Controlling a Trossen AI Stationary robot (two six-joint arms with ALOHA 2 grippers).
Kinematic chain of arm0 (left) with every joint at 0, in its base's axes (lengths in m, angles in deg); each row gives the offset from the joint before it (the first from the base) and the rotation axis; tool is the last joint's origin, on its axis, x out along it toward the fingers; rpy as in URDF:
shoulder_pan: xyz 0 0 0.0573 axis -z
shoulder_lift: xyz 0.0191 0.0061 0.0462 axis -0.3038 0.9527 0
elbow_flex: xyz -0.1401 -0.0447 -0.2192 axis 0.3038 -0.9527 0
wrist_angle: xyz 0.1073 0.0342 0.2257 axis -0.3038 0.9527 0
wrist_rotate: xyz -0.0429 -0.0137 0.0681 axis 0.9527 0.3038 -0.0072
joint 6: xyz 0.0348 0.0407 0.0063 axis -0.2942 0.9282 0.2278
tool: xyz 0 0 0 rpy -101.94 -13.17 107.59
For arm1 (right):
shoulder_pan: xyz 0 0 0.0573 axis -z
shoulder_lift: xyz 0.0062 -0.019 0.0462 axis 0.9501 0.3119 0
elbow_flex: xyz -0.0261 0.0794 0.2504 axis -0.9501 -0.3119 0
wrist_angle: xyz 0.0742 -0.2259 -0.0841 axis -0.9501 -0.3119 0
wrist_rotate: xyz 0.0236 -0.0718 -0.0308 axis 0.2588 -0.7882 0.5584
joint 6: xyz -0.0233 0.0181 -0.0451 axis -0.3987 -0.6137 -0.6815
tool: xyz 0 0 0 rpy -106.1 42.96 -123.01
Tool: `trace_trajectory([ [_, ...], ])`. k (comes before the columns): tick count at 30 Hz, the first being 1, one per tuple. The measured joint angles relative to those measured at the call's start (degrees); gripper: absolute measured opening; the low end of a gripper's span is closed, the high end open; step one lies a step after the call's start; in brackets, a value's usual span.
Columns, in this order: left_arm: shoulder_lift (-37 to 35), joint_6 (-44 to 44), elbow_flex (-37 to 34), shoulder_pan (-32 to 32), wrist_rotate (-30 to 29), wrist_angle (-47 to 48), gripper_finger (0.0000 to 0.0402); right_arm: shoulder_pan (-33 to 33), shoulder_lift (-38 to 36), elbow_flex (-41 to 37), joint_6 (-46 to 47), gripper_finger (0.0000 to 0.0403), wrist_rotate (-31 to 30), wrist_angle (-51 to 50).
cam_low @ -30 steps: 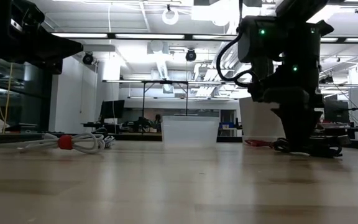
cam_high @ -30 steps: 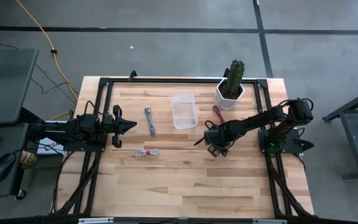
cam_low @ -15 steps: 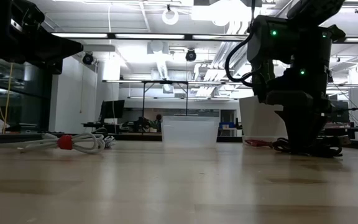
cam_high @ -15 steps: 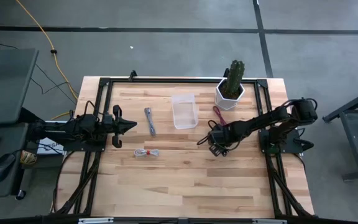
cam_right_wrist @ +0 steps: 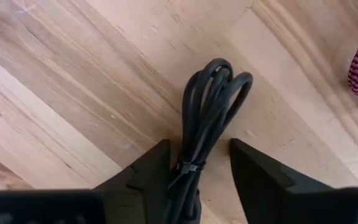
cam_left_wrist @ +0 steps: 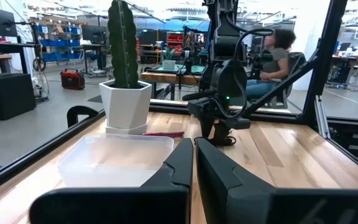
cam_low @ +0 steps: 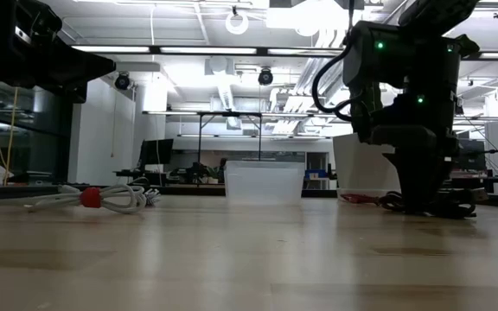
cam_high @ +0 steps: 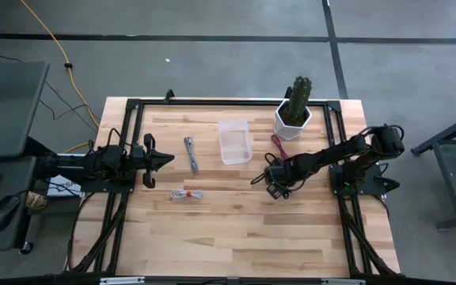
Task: Pick and place USB-C Cables
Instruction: Put the black charger cable into the transparent bin
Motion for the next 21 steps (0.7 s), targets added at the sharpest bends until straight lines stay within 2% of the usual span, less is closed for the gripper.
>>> trace_trajectory([
  [12,-0.01,0.01,0.02,-0.02,0.0,0.0,0.0003,0.0,-0.06,0.04,-0.48,0.0027,-0.21,-0.08],
  [21,0.0,0.02,0.02,-0.02,0.0,0.0,0.0003,0.02,-0.07,0.04,-1.55,0.0029,0.03,-0.08],
])
